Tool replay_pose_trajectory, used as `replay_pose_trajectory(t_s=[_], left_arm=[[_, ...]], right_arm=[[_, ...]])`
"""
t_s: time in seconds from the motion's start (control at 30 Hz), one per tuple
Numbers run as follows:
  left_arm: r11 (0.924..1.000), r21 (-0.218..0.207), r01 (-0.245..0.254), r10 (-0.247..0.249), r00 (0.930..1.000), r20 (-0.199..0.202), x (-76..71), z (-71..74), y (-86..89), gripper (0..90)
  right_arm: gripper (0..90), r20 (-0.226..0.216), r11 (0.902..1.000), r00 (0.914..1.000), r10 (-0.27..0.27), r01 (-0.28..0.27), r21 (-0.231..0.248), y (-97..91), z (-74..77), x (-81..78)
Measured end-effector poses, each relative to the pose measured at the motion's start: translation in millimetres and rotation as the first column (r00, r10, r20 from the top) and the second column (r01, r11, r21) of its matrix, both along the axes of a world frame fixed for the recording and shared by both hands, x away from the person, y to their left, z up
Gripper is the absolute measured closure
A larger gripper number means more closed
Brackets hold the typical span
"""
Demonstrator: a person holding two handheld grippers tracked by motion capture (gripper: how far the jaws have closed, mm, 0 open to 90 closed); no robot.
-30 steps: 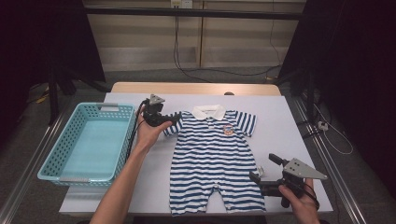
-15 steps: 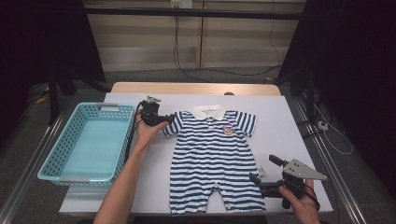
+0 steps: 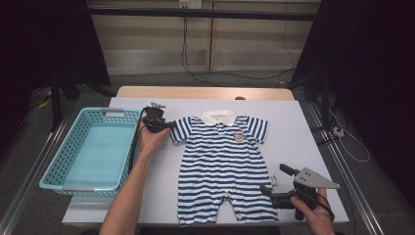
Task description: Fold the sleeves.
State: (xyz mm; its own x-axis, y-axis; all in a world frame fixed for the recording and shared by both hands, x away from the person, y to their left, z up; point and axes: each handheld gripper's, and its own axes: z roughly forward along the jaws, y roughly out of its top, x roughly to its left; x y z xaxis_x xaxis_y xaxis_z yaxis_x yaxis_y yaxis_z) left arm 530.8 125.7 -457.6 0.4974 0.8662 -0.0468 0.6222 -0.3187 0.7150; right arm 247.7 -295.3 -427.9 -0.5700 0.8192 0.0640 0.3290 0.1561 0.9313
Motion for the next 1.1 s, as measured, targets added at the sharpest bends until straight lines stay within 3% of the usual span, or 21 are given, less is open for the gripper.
replay_pose_trajectory(t_s=[0.03,0.1,0.17,0.2,0.23,0.27,0.3,0.33,0.4,0.43,0.53,0.57,0.6,0.7,0.8,0.93,1.1], left_arm=[[0.9987,0.040,0.031,-0.031,0.9995,-0.001,0.9,1.2,2.0,55.6],[0.9977,0.043,0.052,-0.052,0.9986,0.001,0.5,1.0,1.4,59.2],[0.9995,0.002,0.033,-0.033,0.9993,0.020,-1.1,-1.1,-4.3,65.4],[0.9987,0.018,0.048,-0.049,0.9988,0.011,-1.8,-0.6,-4.7,70.8],[0.9995,-0.015,0.029,-0.029,0.9993,0.024,-2.3,-2.2,-8.5,75.7],[0.9959,0.034,0.084,-0.084,0.9965,0.004,-1.9,0.4,-5.9,79.2],[0.9980,-0.006,0.063,-0.063,0.9980,0.012,-2.5,-0.9,-8.5,84.2],[0.9987,-0.011,0.051,-0.050,0.9986,0.017,-2.7,-1.2,-9.1,86.0],[0.9990,0.006,0.045,-0.045,0.9988,0.021,-2.7,-0.5,-10.0,87.4],[0.9968,0.046,0.066,-0.066,0.9978,0.008,-2.4,1.3,-8.2,87.8],[0.9983,0.044,0.038,-0.038,0.9992,0.013,-0.5,1.6,-6.6,88.2],[0.9988,0.036,0.034,-0.034,0.9993,0.013,0.2,1.9,-4.8,88.1],[0.9996,-0.024,-0.015,0.016,0.9997,0.020,0.2,0.9,-5.5,88.2],[0.9943,-0.095,-0.048,0.048,0.9988,0.004,-0.1,3.7,-0.5,88.1],[0.9969,-0.070,-0.036,0.039,0.9987,0.033,-0.8,6.4,-1.7,88.1],[0.9867,-0.148,-0.066,0.073,0.9966,0.039,0.6,10.3,3.4,88.1],[0.9850,-0.163,-0.056,0.062,0.9977,0.028,-0.7,10.7,1.1,88.1]], right_arm=[[0.0,-0.001,1.0000,1.0000,0.000,0.000,0.001,-0.1,0.0,-0.1],[0.0,-0.001,1.0000,1.0000,0.000,0.000,0.002,-0.2,0.1,-0.2],[0.0,-0.005,1.0000,1.0000,0.002,-0.002,-0.002,-0.4,-0.4,0.0],[0.0,-0.010,1.0000,0.9999,0.002,-0.002,-0.003,-0.2,-0.7,0.2],[0.0,-0.011,1.0000,0.9999,0.003,-0.003,-0.001,0.1,-0.8,0.3],[0.0,-0.011,1.0000,0.9999,0.005,-0.005,0.000,0.2,-0.9,0.5],[0.0,-0.011,1.0000,0.9999,0.006,-0.006,-0.001,0.3,-0.9,0.5],[0.0,-0.012,1.0000,0.9999,0.006,-0.006,-0.003,0.2,-0.9,0.4],[0.0,-0.008,1.0000,0.9999,0.008,-0.008,-0.004,0.0,-0.7,0.3],[0.0,-0.005,1.0000,1.0000,0.007,-0.007,-0.005,-0.1,-0.6,0.3],[0.0,-0.013,1.0000,0.9999,0.009,-0.009,-0.004,-0.2,-0.9,0.0],[0.0,-0.013,1.0000,0.9999,0.009,-0.009,-0.003,-0.3,-1.0,0.1],[0.0,-0.013,1.0000,0.9999,0.010,-0.010,0.000,-0.4,-1.0,0.1],[0.0,-0.012,1.0000,0.9999,0.008,-0.008,-0.001,-0.6,-0.9,-0.2],[0.0,-0.010,1.0000,0.9999,0.008,-0.008,-0.002,-0.8,-0.8,-0.3],[0.0,-0.013,0.9999,0.9998,0.015,-0.015,-0.003,-0.2,-1.0,-0.6],[0.0,-0.015,0.9999,0.9998,0.013,-0.013,-0.002,-0.8,-1.0,-0.6]])
